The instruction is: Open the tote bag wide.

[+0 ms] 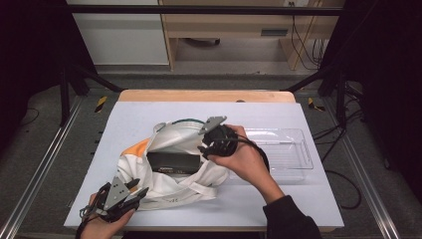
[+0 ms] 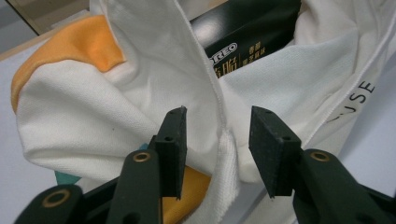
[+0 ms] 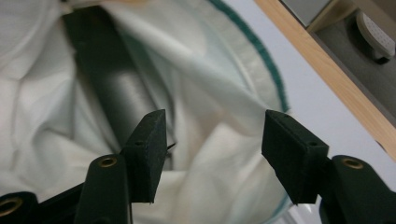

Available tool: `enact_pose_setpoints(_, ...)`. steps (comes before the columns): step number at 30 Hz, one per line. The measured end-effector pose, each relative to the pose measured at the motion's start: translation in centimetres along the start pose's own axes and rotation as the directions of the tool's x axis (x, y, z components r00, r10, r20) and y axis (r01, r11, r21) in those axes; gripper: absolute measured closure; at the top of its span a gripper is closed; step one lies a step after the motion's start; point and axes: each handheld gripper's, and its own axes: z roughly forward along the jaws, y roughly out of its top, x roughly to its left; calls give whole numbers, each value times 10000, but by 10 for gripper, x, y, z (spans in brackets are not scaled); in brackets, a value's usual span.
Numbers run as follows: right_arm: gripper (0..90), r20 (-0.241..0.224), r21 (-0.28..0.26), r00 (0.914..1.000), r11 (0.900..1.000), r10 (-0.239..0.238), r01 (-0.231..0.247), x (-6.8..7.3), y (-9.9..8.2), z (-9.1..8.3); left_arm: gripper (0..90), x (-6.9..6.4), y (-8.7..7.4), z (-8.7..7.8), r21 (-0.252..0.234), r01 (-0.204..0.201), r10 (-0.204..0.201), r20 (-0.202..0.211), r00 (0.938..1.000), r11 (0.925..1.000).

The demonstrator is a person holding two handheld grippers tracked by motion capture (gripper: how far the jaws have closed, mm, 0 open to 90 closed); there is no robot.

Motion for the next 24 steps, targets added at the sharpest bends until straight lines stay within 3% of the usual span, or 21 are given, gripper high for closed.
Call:
enact_pose_setpoints(3,413,-274,-349,9996,9994,6,-15,19,-15,-2,506,1,0,0,-117,160,-161,-102,9998,9998)
enact_pose_setpoints(6,405,-298,-488,9996,9988,-22,8,29,-23,-4,477,1,0,0,-201,194,-197,-182,9996,9996)
enact_pose_setpoints(16,347,-757,-511,9969,9985,-223,185,47,-44,0,382,5,4,-6,-776,385,-413,-356,9985,9962)
enact_pose_setpoints(24,345,-731,-771,9973,9970,-8,-48,54,-65,-5,316,9,22,-12,-1124,158,-219,-531,9983,9935)
